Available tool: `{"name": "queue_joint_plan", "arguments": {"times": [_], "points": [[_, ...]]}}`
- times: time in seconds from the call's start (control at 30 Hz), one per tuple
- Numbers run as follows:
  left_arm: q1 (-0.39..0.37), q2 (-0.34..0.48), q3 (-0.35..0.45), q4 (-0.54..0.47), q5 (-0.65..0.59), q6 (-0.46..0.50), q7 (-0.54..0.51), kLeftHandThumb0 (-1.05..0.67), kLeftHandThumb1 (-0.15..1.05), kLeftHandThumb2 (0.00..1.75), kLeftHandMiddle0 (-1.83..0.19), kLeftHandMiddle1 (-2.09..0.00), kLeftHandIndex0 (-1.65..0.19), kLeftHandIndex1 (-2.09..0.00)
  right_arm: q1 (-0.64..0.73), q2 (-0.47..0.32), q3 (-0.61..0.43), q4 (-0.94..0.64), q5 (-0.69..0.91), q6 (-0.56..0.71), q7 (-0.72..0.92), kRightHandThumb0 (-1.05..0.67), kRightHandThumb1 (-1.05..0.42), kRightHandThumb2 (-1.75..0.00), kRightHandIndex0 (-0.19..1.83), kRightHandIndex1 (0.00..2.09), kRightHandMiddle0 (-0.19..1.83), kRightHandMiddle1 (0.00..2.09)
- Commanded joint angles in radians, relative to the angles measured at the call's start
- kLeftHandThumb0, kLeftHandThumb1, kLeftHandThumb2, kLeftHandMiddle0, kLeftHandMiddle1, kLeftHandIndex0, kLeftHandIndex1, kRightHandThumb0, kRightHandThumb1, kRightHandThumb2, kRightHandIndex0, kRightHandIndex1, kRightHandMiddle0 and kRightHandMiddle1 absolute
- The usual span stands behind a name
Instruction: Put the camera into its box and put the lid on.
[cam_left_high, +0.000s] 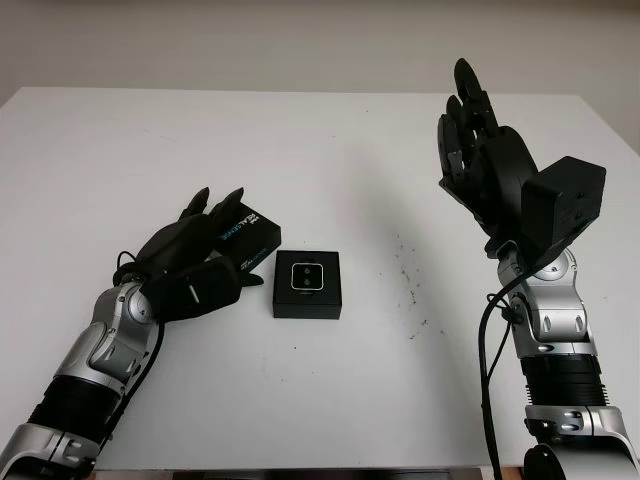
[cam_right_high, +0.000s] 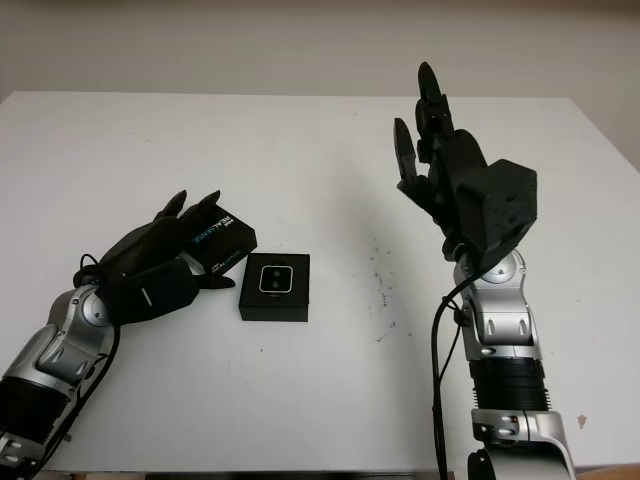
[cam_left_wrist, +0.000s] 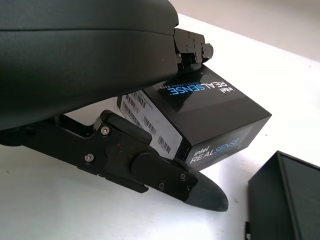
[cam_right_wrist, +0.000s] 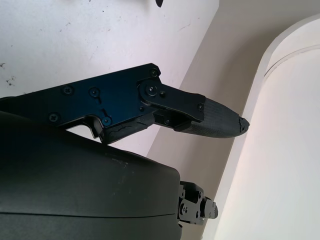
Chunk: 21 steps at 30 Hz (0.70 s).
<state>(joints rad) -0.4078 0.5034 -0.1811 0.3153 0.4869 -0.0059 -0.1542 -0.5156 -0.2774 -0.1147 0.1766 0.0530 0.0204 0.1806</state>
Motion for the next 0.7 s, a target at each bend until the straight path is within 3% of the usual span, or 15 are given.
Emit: {"name": "queue_joint_plan", "arguments": {"times": [0.0, 0.37, 0.4, 0.43, 0.53, 0.6, 0.67], "points": [[-0.008, -0.017, 0.023, 0.018, -0.040, -0.030, 0.009, -0.53, 0.89, 0.05, 0.04, -0.08, -0.09, -0.09, 0.007, -0.002, -0.002, -0.008, 0.001, -0.009, 0.000, -0.63, -1.05, -0.71, -0.12, 0.04, -0.18, 0.11], [0.009, -0.057, 0.064, 0.083, -0.140, -0.150, 0.072, -0.51, 0.98, 0.08, -0.26, -0.19, -0.28, -0.14, 0.013, 0.002, 0.007, -0.020, -0.015, 0.020, -0.019, -0.60, -1.05, -0.67, -0.10, 0.05, -0.17, 0.15], [0.012, -0.057, 0.064, 0.087, -0.138, -0.160, 0.083, -0.49, 1.00, 0.07, -0.26, -0.35, -0.31, -0.15, 0.014, 0.003, 0.008, -0.023, -0.018, 0.025, -0.024, -0.59, -1.05, -0.66, -0.10, 0.06, -0.16, 0.15], [0.013, -0.057, 0.063, 0.091, -0.135, -0.168, 0.091, -0.45, 1.02, 0.06, -0.18, -0.63, -0.34, -0.16, 0.015, 0.005, 0.009, -0.025, -0.019, 0.029, -0.027, -0.59, -1.05, -0.65, -0.09, 0.06, -0.15, 0.16], [0.017, -0.049, 0.055, 0.099, -0.103, -0.192, 0.137, -0.34, 1.04, 0.08, -0.20, -1.00, -0.43, -0.22, 0.015, 0.007, 0.009, -0.027, -0.019, 0.031, -0.031, -0.59, -1.05, -0.64, -0.08, 0.06, -0.15, 0.18], [0.020, -0.045, 0.047, 0.100, -0.071, -0.206, 0.173, -0.27, 1.05, 0.10, -0.25, -1.11, -0.50, -0.29, 0.014, 0.005, 0.008, -0.027, -0.014, 0.033, -0.025, -0.59, -1.05, -0.64, -0.09, 0.06, -0.16, 0.18], [0.020, -0.039, 0.038, 0.105, -0.034, -0.227, 0.210, -0.20, 1.05, 0.08, -0.24, -1.32, -0.45, -0.64, 0.015, 0.003, 0.009, -0.032, -0.014, 0.042, -0.024, -0.59, -1.05, -0.64, -0.10, 0.06, -0.17, 0.19]]}}
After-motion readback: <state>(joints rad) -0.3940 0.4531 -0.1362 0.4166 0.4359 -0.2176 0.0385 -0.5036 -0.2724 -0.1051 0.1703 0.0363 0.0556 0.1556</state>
